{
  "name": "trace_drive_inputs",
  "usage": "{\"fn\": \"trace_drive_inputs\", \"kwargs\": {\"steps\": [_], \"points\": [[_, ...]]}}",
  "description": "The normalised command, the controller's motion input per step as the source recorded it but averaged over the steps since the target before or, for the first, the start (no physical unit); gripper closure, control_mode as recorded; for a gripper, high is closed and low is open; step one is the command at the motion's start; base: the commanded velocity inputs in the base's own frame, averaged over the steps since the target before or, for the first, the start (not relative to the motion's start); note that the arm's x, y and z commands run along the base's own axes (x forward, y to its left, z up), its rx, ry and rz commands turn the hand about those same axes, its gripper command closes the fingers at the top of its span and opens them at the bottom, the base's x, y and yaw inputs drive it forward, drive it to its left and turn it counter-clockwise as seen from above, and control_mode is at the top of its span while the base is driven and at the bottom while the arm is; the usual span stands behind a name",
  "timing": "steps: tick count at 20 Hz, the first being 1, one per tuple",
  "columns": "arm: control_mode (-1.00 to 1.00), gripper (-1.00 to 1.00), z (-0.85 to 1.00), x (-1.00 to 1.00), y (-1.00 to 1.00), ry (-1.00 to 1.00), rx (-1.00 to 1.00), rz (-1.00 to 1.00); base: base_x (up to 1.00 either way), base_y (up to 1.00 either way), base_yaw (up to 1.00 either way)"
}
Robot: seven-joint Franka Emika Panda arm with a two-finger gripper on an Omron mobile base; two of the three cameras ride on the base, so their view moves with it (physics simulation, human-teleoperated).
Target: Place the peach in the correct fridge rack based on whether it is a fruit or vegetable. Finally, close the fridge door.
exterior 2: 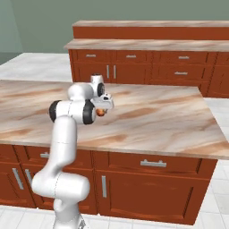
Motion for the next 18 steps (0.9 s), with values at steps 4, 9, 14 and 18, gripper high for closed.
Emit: {"fn": "trace_drive_inputs", "kwargs": {"steps": [4, 9, 14, 18], "points": [[-1.00, 1.00, 0.81, -1.00, -0.15, -0.42, 0.00, -0.06, 0.00, 0.00, 0.00], [-1.00, 1.00, 0.47, -1.00, -0.37, -0.35, 0.04, -0.09, 0.00, 0.00, 0.00], [-1.00, 1.00, 0.07, -1.00, -0.19, -0.39, 0.02, -0.06, 0.00, 0.00, 0.00], [-1.00, 1.00, 0.36, -1.00, 0.00, -0.23, 0.00, 0.00, 0.00, 0.00, 0.00]]}}
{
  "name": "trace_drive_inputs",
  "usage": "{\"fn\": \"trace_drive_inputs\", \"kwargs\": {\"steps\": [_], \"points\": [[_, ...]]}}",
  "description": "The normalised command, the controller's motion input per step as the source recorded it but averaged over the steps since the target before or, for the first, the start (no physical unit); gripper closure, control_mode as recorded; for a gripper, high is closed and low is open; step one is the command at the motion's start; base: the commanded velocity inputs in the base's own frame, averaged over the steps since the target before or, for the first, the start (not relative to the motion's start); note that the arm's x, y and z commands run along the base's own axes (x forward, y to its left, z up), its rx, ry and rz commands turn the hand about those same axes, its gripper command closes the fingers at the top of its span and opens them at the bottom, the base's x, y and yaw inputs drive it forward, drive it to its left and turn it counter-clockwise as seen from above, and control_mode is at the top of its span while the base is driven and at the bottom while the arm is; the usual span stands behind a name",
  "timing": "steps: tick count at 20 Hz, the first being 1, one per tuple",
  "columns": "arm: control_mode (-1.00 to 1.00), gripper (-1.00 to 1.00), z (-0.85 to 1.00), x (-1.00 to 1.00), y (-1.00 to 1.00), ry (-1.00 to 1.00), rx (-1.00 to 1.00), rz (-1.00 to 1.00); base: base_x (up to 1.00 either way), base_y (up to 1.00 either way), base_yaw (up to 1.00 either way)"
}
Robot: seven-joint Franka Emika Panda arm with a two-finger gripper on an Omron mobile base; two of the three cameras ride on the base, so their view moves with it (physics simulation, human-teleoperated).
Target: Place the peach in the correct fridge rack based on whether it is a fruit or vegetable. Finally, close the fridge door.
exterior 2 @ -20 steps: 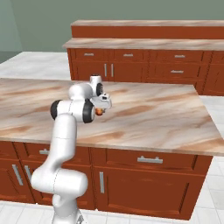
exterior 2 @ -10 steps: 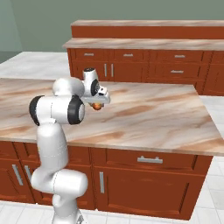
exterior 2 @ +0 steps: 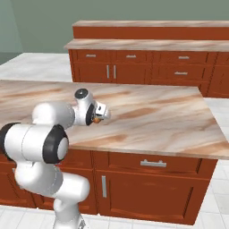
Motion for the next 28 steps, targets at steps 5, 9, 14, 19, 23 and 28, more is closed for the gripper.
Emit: {"fn": "trace_drive_inputs", "kwargs": {"steps": [5, 9, 14, 19, 23, 28], "points": [[-1.00, 1.00, 0.74, -1.00, 0.00, -0.16, 0.00, 0.00, 0.00, 0.00, 0.00], [-1.00, 1.00, 1.00, -0.96, -0.04, -0.04, 0.00, -0.03, 0.00, 0.00, 0.00], [-1.00, 1.00, 0.85, -0.89, -0.02, 0.00, 0.00, -0.05, 0.00, 0.00, 0.00], [1.00, 1.00, 0.00, -0.01, 0.17, 0.00, -0.04, 0.03, -0.16, 0.00, -0.03], [1.00, 1.00, 0.00, 0.00, 0.00, 0.00, 0.00, 0.00, -0.40, -0.80, -0.54], [1.00, 1.00, 0.00, 0.00, 0.00, 0.00, 0.00, 0.00, 0.00, -0.95, -0.74]]}}
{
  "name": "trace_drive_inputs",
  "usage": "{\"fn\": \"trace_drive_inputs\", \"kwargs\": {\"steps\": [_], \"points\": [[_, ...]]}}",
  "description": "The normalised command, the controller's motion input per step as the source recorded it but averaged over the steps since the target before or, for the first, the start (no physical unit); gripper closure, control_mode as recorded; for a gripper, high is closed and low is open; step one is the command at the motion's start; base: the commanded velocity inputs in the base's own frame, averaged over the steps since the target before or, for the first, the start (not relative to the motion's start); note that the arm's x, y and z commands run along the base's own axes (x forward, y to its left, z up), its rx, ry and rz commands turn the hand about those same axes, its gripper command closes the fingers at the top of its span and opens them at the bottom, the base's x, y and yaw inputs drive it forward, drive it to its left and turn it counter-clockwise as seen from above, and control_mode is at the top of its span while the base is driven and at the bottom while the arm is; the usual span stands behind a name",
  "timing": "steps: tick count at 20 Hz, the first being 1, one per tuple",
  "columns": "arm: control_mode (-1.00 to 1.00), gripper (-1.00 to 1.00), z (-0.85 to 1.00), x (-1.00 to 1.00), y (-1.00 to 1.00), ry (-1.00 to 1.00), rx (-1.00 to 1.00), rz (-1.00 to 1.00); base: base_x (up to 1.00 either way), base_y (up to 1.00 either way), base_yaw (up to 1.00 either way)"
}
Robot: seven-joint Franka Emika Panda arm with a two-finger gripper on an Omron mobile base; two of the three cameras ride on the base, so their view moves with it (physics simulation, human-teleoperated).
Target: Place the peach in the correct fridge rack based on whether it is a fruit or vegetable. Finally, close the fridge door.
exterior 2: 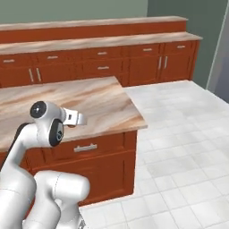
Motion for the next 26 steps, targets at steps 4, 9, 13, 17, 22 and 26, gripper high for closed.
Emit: {"fn": "trace_drive_inputs", "kwargs": {"steps": [4, 9, 13, 17, 22, 26], "points": [[1.00, 1.00, 0.00, 0.00, 0.00, 0.00, 0.00, 0.00, 0.07, -1.00, -0.75], [1.00, 1.00, 0.00, 0.00, 0.00, 0.00, 0.00, 0.00, 0.37, -0.98, -0.68], [1.00, 1.00, 0.00, 0.00, 0.00, 0.00, 0.00, 0.00, 0.60, -0.79, -0.55], [1.00, 1.00, 0.00, 0.00, 0.00, 0.00, 0.00, 0.00, 0.70, -0.71, -0.45], [1.00, 1.00, 0.00, 0.00, 0.00, 0.00, 0.00, 0.00, 0.72, -0.67, -0.42], [1.00, 1.00, 0.00, 0.00, 0.00, 0.00, 0.00, 0.00, 0.56, -0.54, -0.41]]}}
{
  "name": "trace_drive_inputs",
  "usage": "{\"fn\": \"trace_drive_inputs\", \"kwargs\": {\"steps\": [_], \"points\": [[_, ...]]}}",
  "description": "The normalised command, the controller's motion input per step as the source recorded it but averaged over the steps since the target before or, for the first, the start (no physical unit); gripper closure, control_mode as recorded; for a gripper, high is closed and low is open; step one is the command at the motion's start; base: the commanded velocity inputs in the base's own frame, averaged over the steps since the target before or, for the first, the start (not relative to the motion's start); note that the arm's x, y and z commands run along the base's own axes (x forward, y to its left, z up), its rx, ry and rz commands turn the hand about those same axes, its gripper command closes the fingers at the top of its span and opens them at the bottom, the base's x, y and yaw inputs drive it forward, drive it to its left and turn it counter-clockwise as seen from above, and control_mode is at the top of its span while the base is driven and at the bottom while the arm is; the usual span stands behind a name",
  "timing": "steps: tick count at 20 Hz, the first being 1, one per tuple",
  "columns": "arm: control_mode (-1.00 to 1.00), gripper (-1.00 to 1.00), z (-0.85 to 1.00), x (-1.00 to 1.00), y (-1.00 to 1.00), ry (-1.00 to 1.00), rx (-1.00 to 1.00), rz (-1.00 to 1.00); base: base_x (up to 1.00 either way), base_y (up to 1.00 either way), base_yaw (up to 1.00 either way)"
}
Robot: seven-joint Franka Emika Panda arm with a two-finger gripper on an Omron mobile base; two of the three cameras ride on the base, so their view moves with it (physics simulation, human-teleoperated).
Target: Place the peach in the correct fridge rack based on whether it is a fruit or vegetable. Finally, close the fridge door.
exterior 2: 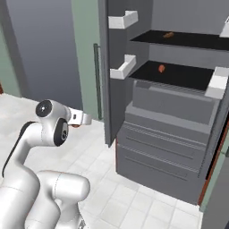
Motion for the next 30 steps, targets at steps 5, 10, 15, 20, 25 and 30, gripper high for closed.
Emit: {"fn": "trace_drive_inputs", "kwargs": {"steps": [5, 10, 15, 20, 25, 30], "points": [[1.00, 1.00, 0.00, 0.00, 0.00, 0.00, 0.00, 0.00, 0.52, -0.39, -0.32], [1.00, 1.00, 0.00, 0.00, 0.00, 0.00, 0.00, 0.00, 0.69, -0.25, -0.29], [1.00, 1.00, 0.00, 0.00, 0.00, 0.00, 0.00, 0.00, 0.65, -0.12, -0.23], [1.00, 1.00, 0.00, 0.00, 0.00, 0.00, 0.00, 0.00, 0.65, 0.00, -0.17], [1.00, 1.00, 0.00, 0.00, 0.00, 0.00, 0.00, 0.00, 0.68, -0.08, -0.14], [1.00, 1.00, 0.00, 0.00, 0.00, 0.00, 0.00, 0.00, 0.37, -0.19, -0.07]]}}
